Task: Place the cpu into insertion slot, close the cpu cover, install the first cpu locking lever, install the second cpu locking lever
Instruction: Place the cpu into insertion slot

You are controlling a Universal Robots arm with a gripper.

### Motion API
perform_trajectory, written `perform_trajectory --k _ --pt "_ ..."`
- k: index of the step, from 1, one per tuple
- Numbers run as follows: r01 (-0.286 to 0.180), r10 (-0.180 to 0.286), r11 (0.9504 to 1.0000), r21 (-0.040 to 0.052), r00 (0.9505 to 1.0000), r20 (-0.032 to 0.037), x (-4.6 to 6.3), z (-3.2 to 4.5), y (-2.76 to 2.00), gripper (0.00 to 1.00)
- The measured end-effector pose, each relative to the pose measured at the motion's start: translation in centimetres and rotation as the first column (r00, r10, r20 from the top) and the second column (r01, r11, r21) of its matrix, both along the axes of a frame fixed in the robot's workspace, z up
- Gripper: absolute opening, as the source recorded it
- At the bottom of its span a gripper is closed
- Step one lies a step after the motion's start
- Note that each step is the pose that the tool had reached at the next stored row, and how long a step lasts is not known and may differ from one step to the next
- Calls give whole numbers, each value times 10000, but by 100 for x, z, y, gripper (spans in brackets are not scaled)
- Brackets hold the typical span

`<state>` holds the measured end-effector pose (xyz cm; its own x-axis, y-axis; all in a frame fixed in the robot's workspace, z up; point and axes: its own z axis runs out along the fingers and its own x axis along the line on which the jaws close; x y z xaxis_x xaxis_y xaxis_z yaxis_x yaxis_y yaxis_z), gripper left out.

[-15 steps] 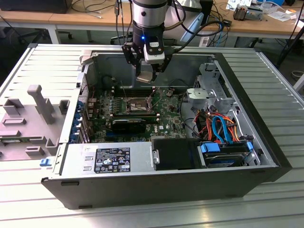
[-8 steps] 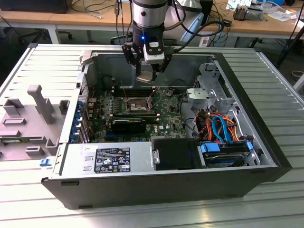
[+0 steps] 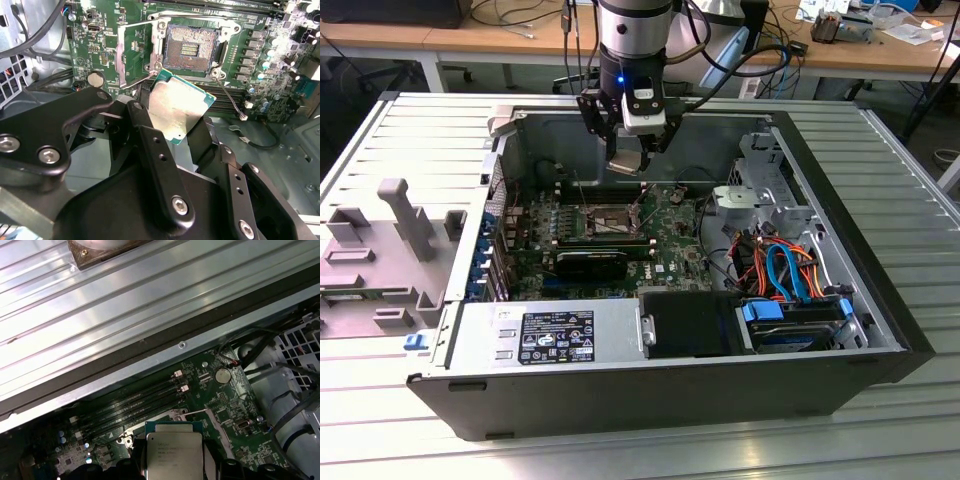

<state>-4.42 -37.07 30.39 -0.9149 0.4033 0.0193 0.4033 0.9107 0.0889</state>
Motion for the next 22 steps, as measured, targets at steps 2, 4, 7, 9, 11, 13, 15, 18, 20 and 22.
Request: perform_trajectory --k 2,4,7,9,11,13,15,18,20,22 --pt "16 -16 10000 0 10000 0 0 0 0 54" --pt "29 -29 10000 0 10000 0 0 0 0 54" --pt "51 -51 10000 0 10000 0 0 0 0 54" --pt "61 -61 10000 0 10000 0 0 0 0 54" --pt "74 -74 10000 0 10000 0 0 0 0 54" --pt "89 -89 10000 0 10000 0 0 0 0 54" --pt "105 -105 9999 0 9999 0 0 -1 0 54" --pt "126 -126 9999 1 9999 0 0 -1 0 54" --pt "137 -137 9999 0 9999 0 0 -1 0 54" --pt "157 -157 9999 1 9999 0 0 -1 0 54"
